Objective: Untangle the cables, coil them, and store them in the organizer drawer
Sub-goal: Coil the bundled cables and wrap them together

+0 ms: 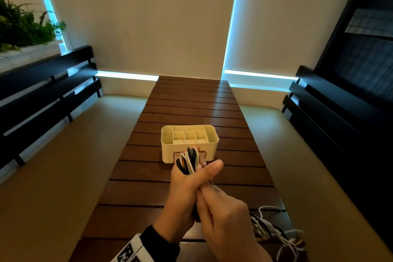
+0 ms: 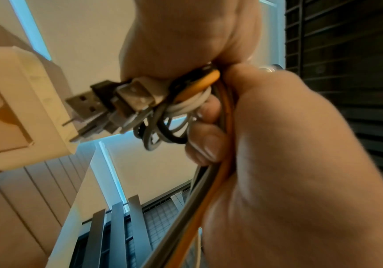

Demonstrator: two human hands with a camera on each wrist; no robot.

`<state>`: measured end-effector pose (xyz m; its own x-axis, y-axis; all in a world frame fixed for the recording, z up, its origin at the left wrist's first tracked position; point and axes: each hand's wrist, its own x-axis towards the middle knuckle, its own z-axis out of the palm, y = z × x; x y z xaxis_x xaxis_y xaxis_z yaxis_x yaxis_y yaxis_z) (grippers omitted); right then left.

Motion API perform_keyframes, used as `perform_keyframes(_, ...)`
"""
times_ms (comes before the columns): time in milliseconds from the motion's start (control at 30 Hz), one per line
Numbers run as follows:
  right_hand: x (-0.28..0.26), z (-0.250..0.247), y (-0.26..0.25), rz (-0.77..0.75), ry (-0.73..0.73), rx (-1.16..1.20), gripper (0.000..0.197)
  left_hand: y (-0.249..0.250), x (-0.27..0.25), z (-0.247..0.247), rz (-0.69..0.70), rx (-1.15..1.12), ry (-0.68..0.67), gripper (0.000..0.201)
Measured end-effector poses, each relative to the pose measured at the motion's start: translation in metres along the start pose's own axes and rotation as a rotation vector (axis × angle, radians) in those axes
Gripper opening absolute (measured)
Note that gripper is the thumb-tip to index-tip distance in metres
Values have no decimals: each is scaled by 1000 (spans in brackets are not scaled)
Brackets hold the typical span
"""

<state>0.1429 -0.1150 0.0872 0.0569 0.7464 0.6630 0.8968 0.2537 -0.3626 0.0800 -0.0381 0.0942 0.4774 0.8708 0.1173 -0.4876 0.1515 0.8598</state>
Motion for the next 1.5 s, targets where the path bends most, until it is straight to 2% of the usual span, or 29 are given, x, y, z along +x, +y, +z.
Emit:
perform_keyframes(100, 2, -4, -5, 35, -164, -102, 30, -1, 4, -5, -90, -63, -16, 31)
perform_keyframes(167, 2, -8, -11, 108, -299, -180, 38, -2, 6, -6, -130, -106, -7, 32)
perform_keyframes(233, 4, -8, -14, 207, -361, -109, 43, -6, 9, -7, -156, -165, 14, 34)
perform_keyframes(267, 4, -9, -15, 300, -408, 11, 38, -8, 10, -9, -164, -201, 32, 32)
perform_keyframes(300, 3, -12, -15, 364, -422, 92, 32, -10, 10, -10, -169, -237, 53, 28)
perform_keyframes(400, 2, -16, -9, 422, -382, 169, 40, -12, 12, -11, -147, -241, 117, 25)
perform_keyframes(467, 0, -21, -1, 481, -430, 194, 40, -9, 15, -12, -95, -231, 167, 25)
perform_keyframes(567, -4, -24, 20, 576, -674, 250, 33, -3, 22, -18, -30, -283, 198, 23)
perform_keyframes(700, -10, -17, 50, 608, -1002, 569, 9, -2, 20, -15, -32, -342, 109, 15)
perform_keyframes(767, -9, -17, 60, 576, -1118, 616, 20, -4, 19, -12, -71, -380, 58, 10)
perform_keyframes(833, -8, -20, 70, 581, -1172, 552, 34, -1, 20, -12, -122, -429, -5, 16)
perform_keyframes(933, -1, -29, 77, 640, -1051, 333, 21, 8, 23, -13, -203, -424, -96, 26)
perform_keyframes(1000, 7, -32, 80, 586, -904, 108, 25, 11, 24, -13, -262, -431, -147, 29)
perform_keyframes(1067, 12, -32, 83, 510, -783, -100, 33, 10, 26, -12, -294, -392, -203, 14)
perform_keyframes(1100, 13, -32, 83, 496, -742, -177, 29, 9, 26, -12, -304, -349, -226, 5)
perform_keyframes(1133, 13, -31, 84, 499, -718, -241, 23, 6, 26, -13, -323, -304, -246, 8)
perform_keyframes(1300, 10, -31, 79, 514, -663, -386, 29, -10, 29, -14, -481, -18, -347, 32)
perform_keyframes(1367, 8, -32, 77, 485, -681, -447, 32, -19, 32, -15, -549, 98, -357, 32)
perform_keyframes(1500, 4, -30, 81, 432, -720, -538, 15, -36, 36, -9, -616, 280, -396, 23)
